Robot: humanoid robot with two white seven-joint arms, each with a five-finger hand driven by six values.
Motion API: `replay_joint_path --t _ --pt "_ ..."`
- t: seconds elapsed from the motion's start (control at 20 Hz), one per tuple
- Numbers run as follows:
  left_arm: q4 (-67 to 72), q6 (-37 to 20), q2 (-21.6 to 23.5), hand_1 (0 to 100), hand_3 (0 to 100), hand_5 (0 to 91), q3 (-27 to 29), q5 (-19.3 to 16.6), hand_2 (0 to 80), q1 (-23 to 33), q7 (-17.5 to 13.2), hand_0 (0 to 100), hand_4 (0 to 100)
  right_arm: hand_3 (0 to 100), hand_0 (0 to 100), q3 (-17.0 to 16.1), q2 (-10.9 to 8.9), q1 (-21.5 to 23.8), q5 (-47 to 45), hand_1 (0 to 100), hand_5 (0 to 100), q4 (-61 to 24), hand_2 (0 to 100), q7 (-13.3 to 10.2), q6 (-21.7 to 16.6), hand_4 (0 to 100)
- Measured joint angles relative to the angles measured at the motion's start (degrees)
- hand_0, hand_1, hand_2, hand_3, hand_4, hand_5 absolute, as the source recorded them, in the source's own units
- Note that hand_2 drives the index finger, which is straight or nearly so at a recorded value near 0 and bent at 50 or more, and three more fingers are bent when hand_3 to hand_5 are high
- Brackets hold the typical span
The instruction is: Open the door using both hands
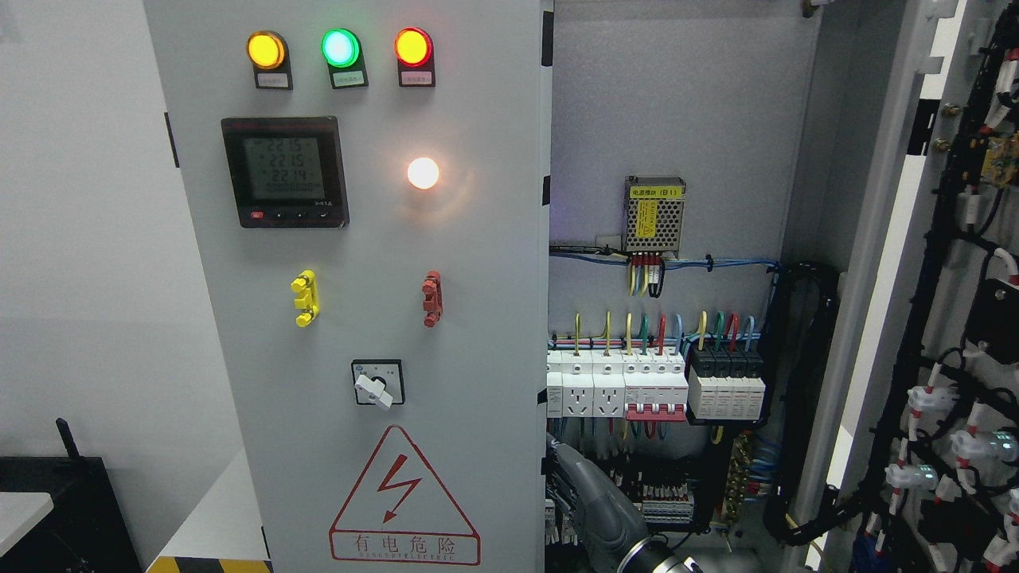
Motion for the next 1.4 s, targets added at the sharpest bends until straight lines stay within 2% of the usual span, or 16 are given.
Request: replay_joint_path --t 0.6,1.4 --pt "0.0 0.0 0.0 0 0 0.0 0.0 0.0 0.0 0.0 0.0 0 0 0 38 0.0 -0.01 -1.4 -0.4 0 0 1.0 0 1.0 0.1 0" --pt "0.0 0.0 0.0 0 0 0.0 0.0 0.0 0.0 0.0 0.0 0 0 0 38 0.0 -0.01 -2.1 -0.7 0 0 2.2 0 4.9 0.1 0"
